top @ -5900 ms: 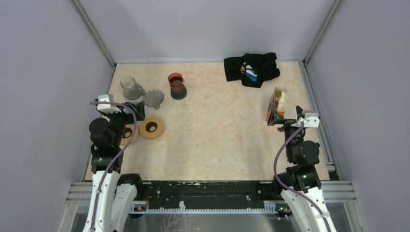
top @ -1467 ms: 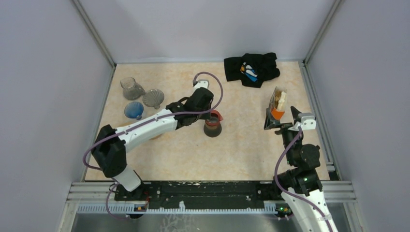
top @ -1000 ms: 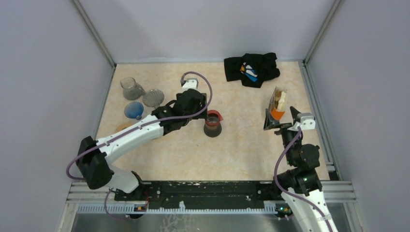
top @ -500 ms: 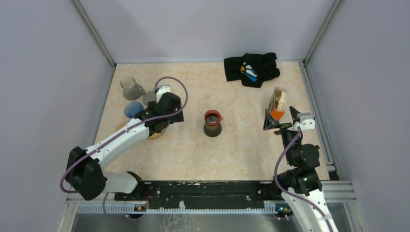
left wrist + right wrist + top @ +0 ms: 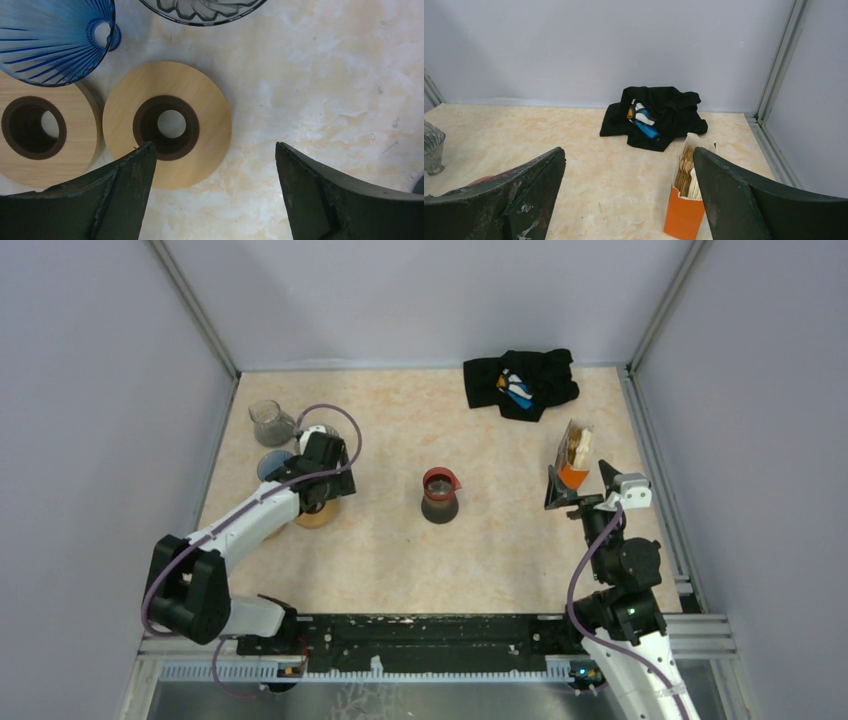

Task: Place the coffee filter in the dripper
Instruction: Pick up the connecting ring from the center of the board.

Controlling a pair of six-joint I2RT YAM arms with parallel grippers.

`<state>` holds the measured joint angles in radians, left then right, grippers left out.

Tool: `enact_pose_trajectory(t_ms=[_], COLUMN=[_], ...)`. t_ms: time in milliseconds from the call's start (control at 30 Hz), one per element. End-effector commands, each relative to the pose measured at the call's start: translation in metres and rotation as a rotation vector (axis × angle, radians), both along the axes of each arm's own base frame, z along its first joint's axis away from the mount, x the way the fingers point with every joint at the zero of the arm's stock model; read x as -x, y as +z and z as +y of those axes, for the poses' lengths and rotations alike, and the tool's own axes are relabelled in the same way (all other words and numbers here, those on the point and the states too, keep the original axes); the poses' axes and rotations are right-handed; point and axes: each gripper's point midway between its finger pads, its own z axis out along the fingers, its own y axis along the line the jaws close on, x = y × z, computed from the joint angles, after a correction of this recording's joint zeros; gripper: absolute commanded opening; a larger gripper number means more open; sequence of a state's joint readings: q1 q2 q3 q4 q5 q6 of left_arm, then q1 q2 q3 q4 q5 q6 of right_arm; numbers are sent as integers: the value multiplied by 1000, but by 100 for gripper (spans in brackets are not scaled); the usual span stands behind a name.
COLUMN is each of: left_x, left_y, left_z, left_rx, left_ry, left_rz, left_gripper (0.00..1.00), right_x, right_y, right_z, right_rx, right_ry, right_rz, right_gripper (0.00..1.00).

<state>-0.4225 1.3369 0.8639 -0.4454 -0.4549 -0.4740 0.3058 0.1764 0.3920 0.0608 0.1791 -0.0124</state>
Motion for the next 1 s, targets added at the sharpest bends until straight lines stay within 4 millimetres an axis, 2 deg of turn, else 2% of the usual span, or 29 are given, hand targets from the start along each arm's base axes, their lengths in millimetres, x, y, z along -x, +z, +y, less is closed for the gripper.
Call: enact_pose_trajectory(t_ms=[0, 200, 500, 667, 967], left_x=[-9, -12, -11, -7, 8], left_y=[-17, -45, -72, -78, -74], left_z=[1, 9, 6, 4, -7], left_rx=[0, 11, 30, 39, 102], left_ry=[-21, -10, -19, -23, -60], left_rz=[25, 107, 202, 237, 279], left_gripper=[92, 88, 79, 69, 46], right_x=[6, 6, 5, 5, 6], right_y=[15, 16, 15, 15, 16], right_z=[4, 4, 4, 4, 4], right_rx=[-12, -12, -10, -11, -12], right_ry=[26, 27, 23, 23, 26], right_rz=[-58, -59, -58, -59, -62], right_gripper=[99, 99, 99, 99, 99])
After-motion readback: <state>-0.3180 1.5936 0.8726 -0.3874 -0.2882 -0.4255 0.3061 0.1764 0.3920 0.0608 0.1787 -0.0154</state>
